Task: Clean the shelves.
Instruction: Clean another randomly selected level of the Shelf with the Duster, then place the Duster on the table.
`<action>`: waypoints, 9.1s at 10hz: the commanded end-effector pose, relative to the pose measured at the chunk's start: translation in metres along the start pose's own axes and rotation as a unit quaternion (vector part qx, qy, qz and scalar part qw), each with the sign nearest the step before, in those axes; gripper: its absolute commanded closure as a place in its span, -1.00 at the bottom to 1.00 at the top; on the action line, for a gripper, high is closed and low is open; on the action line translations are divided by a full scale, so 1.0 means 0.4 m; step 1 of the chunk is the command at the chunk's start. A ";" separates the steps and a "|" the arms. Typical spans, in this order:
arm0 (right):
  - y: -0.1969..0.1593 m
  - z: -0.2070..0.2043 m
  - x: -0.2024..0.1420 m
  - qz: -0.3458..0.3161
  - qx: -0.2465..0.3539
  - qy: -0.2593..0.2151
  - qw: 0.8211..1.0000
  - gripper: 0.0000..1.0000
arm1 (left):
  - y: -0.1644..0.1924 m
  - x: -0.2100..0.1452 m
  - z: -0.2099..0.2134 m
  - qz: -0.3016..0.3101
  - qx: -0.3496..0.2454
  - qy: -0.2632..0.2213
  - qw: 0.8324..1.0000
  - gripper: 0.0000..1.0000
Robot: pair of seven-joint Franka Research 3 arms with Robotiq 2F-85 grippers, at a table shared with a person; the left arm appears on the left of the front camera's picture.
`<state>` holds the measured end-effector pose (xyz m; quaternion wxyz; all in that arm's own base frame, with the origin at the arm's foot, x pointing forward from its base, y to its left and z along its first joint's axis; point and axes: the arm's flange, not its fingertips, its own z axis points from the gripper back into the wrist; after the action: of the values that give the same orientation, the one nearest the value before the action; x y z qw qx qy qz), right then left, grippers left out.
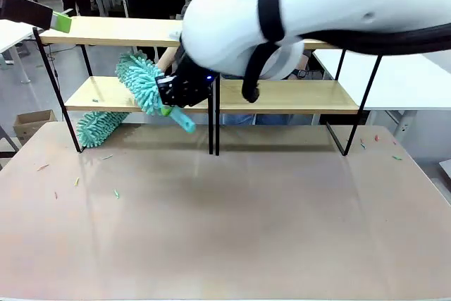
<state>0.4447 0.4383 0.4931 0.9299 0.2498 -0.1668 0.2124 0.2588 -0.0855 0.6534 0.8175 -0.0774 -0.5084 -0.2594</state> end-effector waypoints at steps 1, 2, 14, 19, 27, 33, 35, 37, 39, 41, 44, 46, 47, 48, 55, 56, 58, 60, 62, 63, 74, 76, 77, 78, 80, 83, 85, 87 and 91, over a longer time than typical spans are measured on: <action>0.053 -0.066 0.071 -0.040 -0.008 -0.021 0.999 0.75 | 0.002 -0.001 -0.001 0.001 -0.001 -0.001 1.000 -1.00; 0.058 -0.095 0.081 -0.049 -0.003 -0.016 0.999 0.75 | 0.002 -0.001 -0.001 0.001 -0.001 -0.001 1.000 -1.00; -0.086 0.183 0.007 0.077 0.150 0.205 0.964 0.75 | 0.002 -0.001 -0.001 0.001 -0.001 -0.001 1.000 -1.00; -0.224 0.429 -0.275 0.047 0.181 0.272 0.944 0.75 | 0.002 -0.001 -0.001 0.001 -0.001 -0.001 1.000 -1.00; -0.494 0.844 -0.719 -0.005 0.310 -0.392 0.866 0.75 | 0.002 -0.001 -0.001 0.001 -0.001 -0.001 1.000 -1.00; -0.564 0.988 -0.556 -0.069 0.380 -0.228 0.894 0.75 | 0.002 -0.001 -0.001 0.001 -0.001 -0.001 1.000 -1.00; -0.768 1.137 -0.588 -0.077 0.367 -0.245 0.894 0.75 | 0.002 -0.001 -0.001 0.001 -0.001 -0.001 1.000 -1.00; -0.950 1.276 -0.716 -0.101 0.387 -0.314 0.861 0.75 | 0.002 -0.001 -0.001 0.001 -0.001 -0.001 1.000 -1.00; -1.047 1.303 -0.793 -0.113 0.385 -0.377 0.835 0.75 | 0.002 -0.001 -0.001 0.001 -0.001 -0.001 1.000 -1.00; -1.025 1.323 -0.828 -0.137 0.369 -0.352 0.849 0.75 | 0.002 -0.001 -0.001 0.001 -0.001 -0.001 1.000 -1.00; -1.025 1.323 -0.828 -0.137 0.369 -0.352 0.849 0.75 | 0.002 -0.001 -0.001 0.001 -0.001 -0.001 1.000 -1.00; -1.025 1.323 -0.828 -0.137 0.369 -0.352 0.849 0.75 | 0.002 -0.001 -0.001 0.001 -0.001 -0.001 1.000 -1.00; -1.025 1.323 -0.828 -0.137 0.369 -0.352 0.849 0.75 | 0.002 -0.001 -0.001 0.001 -0.001 -0.001 1.000 -1.00; -1.025 1.323 -0.828 -0.137 0.369 -0.352 0.849 0.75 | 0.002 -0.001 -0.001 0.001 -0.001 -0.001 1.000 -1.00; -1.025 1.323 -0.828 -0.137 0.369 -0.352 0.849 0.75 | 0.002 -0.001 -0.001 0.001 -0.001 -0.001 1.000 -1.00; -1.025 1.323 -0.828 -0.137 0.369 -0.352 0.849 0.75 | 0.002 -0.001 -0.001 0.001 -0.001 -0.001 1.000 -1.00; -0.905 1.295 -0.803 0.020 0.294 -0.264 0.918 0.75 | 0.024 0.021 0.030 0.036 -0.005 0.026 0.999 -1.00; -0.797 1.129 -0.752 0.161 0.207 -0.082 0.962 0.75 | 0.153 -0.141 -0.010 0.181 -0.095 0.120 0.971 -1.00; -0.752 0.945 -0.716 0.230 0.168 0.029 0.958 0.75 | 0.283 -0.370 -0.139 0.345 -0.161 0.196 0.904 -1.00; -0.743 0.871 -0.702 0.249 0.144 0.048 0.957 0.75 | 0.306 -0.459 -0.193 0.406 -0.233 0.197 0.861 -1.00; -0.857 0.547 -0.671 0.353 0.008 0.087 0.931 0.75 | 0.301 -0.579 -0.371 0.483 -0.371 0.229 0.759 -1.00; -0.878 0.596 -0.646 0.337 0.011 0.073 0.939 -0.39 | 0.301 -0.579 -0.371 0.483 -0.371 0.229 0.759 -1.00; -0.912 0.652 -0.619 0.303 0.012 0.028 0.953 -0.91 | 0.301 -0.579 -0.371 0.483 -0.371 0.229 0.759 -1.00; -0.971 0.708 -0.591 0.195 -0.003 -0.047 0.980 -1.00 | 0.301 -0.579 -0.371 0.483 -0.371 0.229 0.759 -1.00; -0.944 0.780 -0.619 -0.108 0.134 -0.118 0.978 -1.00 | 0.301 -0.579 -0.371 0.483 -0.371 0.229 0.759 -1.00; -0.903 0.683 -0.692 -0.404 0.259 0.008 0.877 -1.00 | 0.301 -0.579 -0.371 0.483 -0.371 0.229 0.759 -1.00; -0.959 0.605 -0.764 -0.564 0.246 -0.002 0.788 -1.00 | 0.301 -0.579 -0.371 0.483 -0.371 0.229 0.759 -1.00; -0.991 0.680 -0.802 -0.620 0.392 -0.121 0.669 -1.00 | 0.301 -0.579 -0.371 0.483 -0.371 0.229 0.759 -1.00; -0.975 0.599 -0.797 -0.318 0.169 0.069 0.931 -1.00 | 0.301 -0.579 -0.371 0.483 -0.371 0.229 0.759 -1.00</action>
<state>0.3104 -0.0929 0.4046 0.8961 0.4375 0.0368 -0.0647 0.3572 0.0414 0.3993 0.8409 -0.5385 -0.0543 -0.0022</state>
